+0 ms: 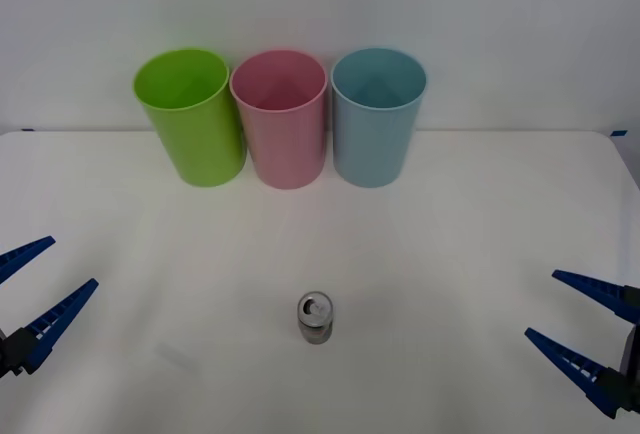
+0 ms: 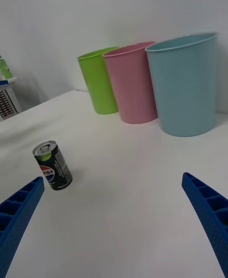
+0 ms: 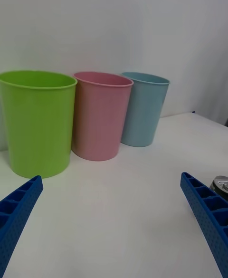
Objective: Grasp the object on the table and drop it into the matching bin: aluminum can to the light blue bin, PET bottle to the pink bin.
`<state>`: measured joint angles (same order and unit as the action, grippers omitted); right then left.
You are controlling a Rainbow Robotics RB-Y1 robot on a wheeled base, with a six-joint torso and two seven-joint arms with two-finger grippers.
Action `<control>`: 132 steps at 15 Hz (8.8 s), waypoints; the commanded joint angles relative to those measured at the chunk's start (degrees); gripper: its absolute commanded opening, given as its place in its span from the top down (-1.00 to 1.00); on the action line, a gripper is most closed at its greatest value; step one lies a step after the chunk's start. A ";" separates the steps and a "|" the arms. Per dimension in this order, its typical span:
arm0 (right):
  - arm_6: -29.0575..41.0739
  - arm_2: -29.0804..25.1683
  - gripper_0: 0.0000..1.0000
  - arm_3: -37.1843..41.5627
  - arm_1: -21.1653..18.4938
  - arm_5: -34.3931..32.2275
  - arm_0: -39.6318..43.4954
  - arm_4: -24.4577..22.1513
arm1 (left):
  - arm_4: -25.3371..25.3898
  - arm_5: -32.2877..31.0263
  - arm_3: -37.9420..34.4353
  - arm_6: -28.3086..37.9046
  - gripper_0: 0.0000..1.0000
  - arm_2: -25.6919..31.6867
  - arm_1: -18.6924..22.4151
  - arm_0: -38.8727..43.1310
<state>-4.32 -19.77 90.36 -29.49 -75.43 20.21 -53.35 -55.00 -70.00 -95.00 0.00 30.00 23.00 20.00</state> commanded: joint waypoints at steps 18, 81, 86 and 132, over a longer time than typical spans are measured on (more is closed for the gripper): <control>-24.51 28.38 -1.00 -18.29 4.61 8.10 -17.31 -2.11 | 0.00 0.00 0.00 0.00 -1.00 0.00 0.00 0.00; -4.91 29.08 1.00 21.88 3.82 39.66 -5.01 -5.01 | 0.00 0.00 0.00 0.00 -1.00 0.00 0.00 0.00; 5.11 23.02 1.00 28.65 3.82 42.82 -5.36 -7.38 | 0.00 0.00 0.00 0.00 -1.00 0.00 0.00 0.00; 18.82 5.97 -1.00 -18.29 29.57 49.59 -60.29 -49.92 | 0.00 0.00 0.00 0.00 -1.00 0.00 0.00 0.00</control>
<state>14.64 -13.93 71.99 0.09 -25.76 -40.15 -103.63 -55.00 -70.00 -95.00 0.00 30.00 23.00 20.00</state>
